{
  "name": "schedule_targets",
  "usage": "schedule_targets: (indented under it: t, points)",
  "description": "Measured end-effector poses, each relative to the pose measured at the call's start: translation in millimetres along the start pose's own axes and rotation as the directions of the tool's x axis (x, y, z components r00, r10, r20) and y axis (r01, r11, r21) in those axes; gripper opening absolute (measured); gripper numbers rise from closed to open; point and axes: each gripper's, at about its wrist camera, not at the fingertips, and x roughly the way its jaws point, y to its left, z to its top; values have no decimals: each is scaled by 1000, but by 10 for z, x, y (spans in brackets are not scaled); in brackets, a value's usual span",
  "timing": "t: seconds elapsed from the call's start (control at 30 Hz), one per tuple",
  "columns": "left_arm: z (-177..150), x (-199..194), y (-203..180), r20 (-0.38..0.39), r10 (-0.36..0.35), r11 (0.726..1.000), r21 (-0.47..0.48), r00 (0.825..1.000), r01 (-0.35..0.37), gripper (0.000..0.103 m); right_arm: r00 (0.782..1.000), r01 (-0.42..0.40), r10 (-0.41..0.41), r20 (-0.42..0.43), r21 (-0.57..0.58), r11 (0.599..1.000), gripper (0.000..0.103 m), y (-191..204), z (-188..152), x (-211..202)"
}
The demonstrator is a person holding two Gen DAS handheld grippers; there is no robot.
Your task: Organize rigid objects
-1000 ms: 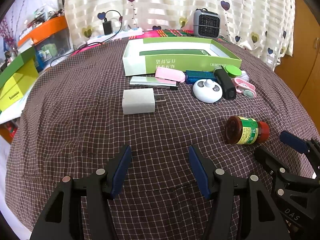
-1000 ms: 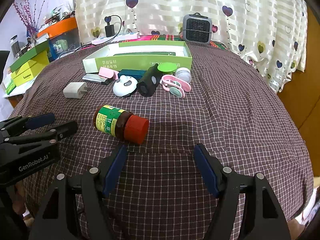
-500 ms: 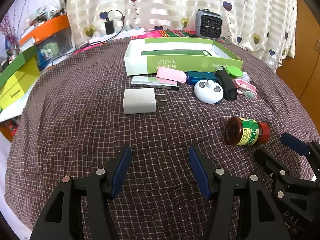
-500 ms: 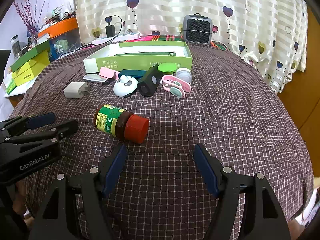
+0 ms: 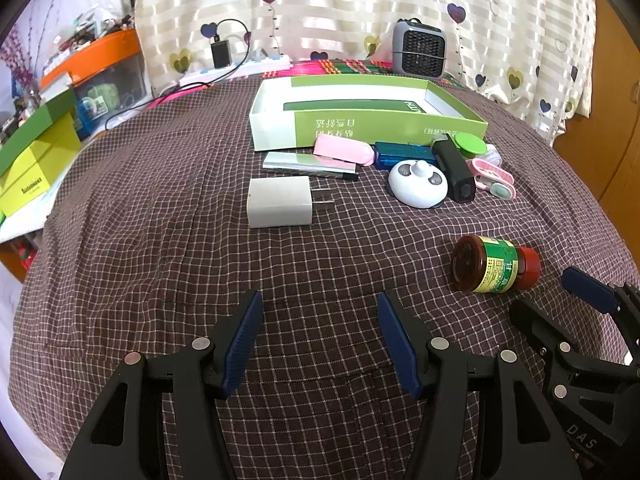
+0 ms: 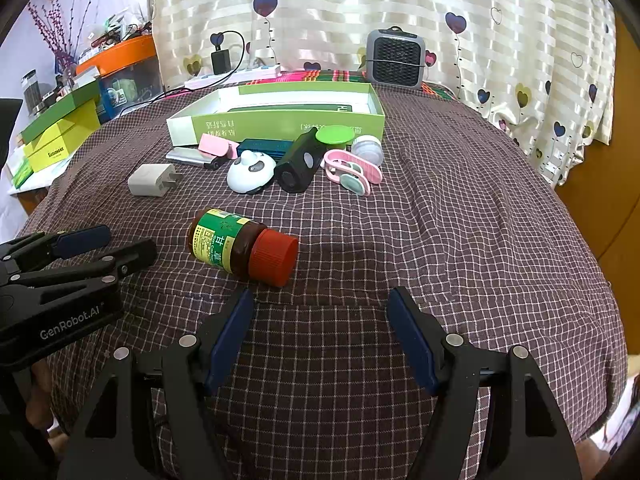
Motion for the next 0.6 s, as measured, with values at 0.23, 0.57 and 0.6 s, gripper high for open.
schedule_targets:
  t: [0.23,0.57,0.6]
  points:
    - [-2,2,4,0,3,1000,-2,1000,-3,59,1000,0,0,-1,1,1000,70,4,0,1]
    - [-1,5,7,0,3,1000,0,1000,-3,59,1000,0,0,0,1,1000,70,2,2,-1]
    - [-5,3,4,2,3,1000,0,1000,-3,59,1000,0,0,0,1,1000,70,3,0,-1]
